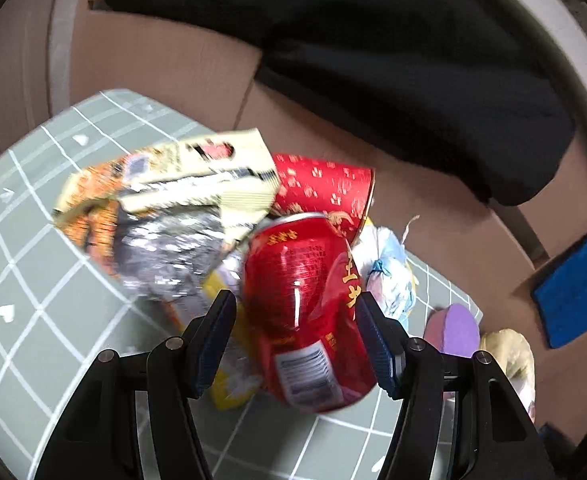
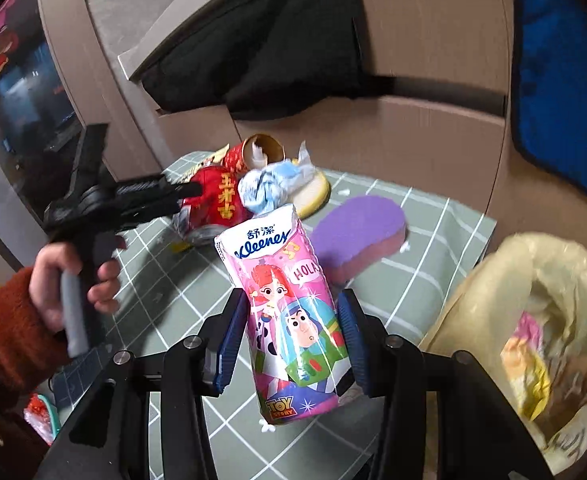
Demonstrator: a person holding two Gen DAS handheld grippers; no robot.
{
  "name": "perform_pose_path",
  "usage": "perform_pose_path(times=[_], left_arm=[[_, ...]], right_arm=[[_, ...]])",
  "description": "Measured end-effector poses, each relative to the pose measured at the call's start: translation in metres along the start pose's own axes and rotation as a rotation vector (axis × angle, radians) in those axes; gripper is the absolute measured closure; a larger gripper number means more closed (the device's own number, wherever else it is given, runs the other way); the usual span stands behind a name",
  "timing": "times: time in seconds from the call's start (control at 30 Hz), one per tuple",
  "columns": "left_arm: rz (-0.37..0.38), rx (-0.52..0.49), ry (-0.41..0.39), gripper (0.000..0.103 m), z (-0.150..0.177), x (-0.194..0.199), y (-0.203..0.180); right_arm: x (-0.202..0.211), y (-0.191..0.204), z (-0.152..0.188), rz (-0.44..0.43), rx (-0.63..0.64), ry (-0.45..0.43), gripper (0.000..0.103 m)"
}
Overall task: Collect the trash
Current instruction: 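Grasp the pink Kleenex tissue pack with the right tool while the left tool grasps the red can, then lift the tissue pack over the bin and open the right tool while the left tool drops the red can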
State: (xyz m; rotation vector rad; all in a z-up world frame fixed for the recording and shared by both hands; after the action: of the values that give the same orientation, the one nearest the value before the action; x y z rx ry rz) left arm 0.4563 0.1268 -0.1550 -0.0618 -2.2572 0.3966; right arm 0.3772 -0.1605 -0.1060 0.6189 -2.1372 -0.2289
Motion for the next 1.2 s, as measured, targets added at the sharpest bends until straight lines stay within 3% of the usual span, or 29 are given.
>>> perform_pose_path(times=[0.17, 0.27, 0.37, 0.7, 1.0, 1.2], left_arm=[[0.006, -0.006, 0.032, 0.041, -0.002, -0.017, -0.005], [0.02, 0.003, 0.029, 0.054, -0.001, -0.013, -0.008], [0.018, -0.029, 0.024, 0.074, 0.002, 0.001, -0.012], [0.006, -0.172, -0.003, 0.075, 0.04, 0.075, -0.02], [0.001, -0.196, 0.015, 0.074, 0.066, 0.09, -0.015], [-0.016, -0.24, 0.002, 0.074, 0.069, 0.091, -0.019]], right_arm=[[-0.013, -0.001, 0.009, -0.002, -0.007, 0.039, 0.059], [-0.019, 0.005, 0.011, 0.008, 0.01, 0.05, 0.059], [-0.022, 0.012, 0.012, 0.014, 0.023, 0.05, 0.059], [-0.047, 0.024, 0.027, 0.06, 0.061, 0.105, 0.059], [-0.07, 0.03, 0.037, 0.057, 0.106, 0.186, 0.043], [-0.081, 0.04, 0.025, 0.077, 0.193, 0.208, 0.045]])
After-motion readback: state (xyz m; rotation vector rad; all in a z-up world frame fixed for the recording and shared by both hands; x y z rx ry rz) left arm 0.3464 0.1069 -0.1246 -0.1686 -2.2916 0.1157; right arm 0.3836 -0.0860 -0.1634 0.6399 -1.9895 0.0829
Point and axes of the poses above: each gripper's, at about its wrist camera, not at the fingertips, and x roughly against the way its jaws point, y to its left, z to its underside, the point moved 3 cm from there along -x, roughly the way its jaws point, and after that the axes turned 11 degrees about -x, right-handed, at the moved point
